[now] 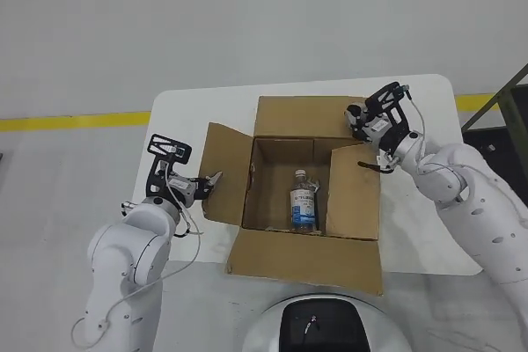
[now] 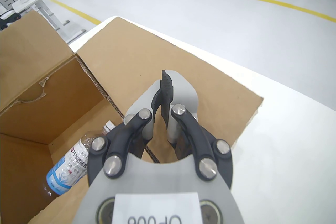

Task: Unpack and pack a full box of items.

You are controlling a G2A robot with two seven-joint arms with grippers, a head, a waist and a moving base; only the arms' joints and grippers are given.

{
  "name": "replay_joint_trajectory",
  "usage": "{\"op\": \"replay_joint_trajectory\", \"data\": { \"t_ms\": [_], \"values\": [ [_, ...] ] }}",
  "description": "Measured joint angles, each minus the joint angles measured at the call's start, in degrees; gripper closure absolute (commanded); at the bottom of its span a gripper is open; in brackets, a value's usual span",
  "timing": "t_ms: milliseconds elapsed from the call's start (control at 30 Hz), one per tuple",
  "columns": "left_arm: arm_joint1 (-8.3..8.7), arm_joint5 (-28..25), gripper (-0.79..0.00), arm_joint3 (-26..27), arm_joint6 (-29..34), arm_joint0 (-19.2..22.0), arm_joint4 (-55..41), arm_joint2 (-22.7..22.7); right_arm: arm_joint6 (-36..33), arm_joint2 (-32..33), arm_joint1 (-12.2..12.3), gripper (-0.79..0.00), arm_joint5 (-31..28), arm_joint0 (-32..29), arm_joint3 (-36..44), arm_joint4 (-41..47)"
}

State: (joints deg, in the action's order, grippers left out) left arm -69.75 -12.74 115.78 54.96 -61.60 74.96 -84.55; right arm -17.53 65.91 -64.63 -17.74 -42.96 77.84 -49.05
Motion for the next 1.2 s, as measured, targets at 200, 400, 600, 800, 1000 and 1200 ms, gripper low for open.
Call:
{"op": "replay_joint_trajectory", "data": {
  "t_ms": [200, 400, 600, 800, 1000, 1200],
  "values": [
    [0.16, -0.21, -0.785, -0.42, -0.14, 0.28, 0.0, 0.19, 0.54, -0.01, -0.23, 0.0, -0.84, -0.07, 0.65, 0.52],
    [0.33, -0.75, -0.785, 0.53, -1.2, 0.64, -1.78, -0.29, 3.78, 4.97, 0.78, 0.0, -3.41, -5.24, 10.45, 1.38],
    [0.57, -2.99, -0.785, 3.71, -2.7, 1.39, -6.1, -1.11, 3.16, 12.72, 2.33, 0.0, -5.22, -15.03, 23.97, 0.56],
    [0.63, -5.75, -0.785, 6.57, -4.3, 2.15, -12.11, 0.55, 3.66, 19.56, 3.3, 0.0, -5.94, -24.45, 33.19, -1.59],
    [0.37, -9.74, -0.785, 4.72, -6.4, 3.84, -21.52, 6.02, 8.58, 27.15, 3.81, 0.0, -5.56, -34.25, 38.41, -5.2],
    [-0.34, -11.85, -0.785, -1.04, -7.96, 6.91, -32.19, 13.62, 15.06, 33.82, 3.83, 0.0, -4.61, -43.28, 38.85, -8.45]
  ]
}}
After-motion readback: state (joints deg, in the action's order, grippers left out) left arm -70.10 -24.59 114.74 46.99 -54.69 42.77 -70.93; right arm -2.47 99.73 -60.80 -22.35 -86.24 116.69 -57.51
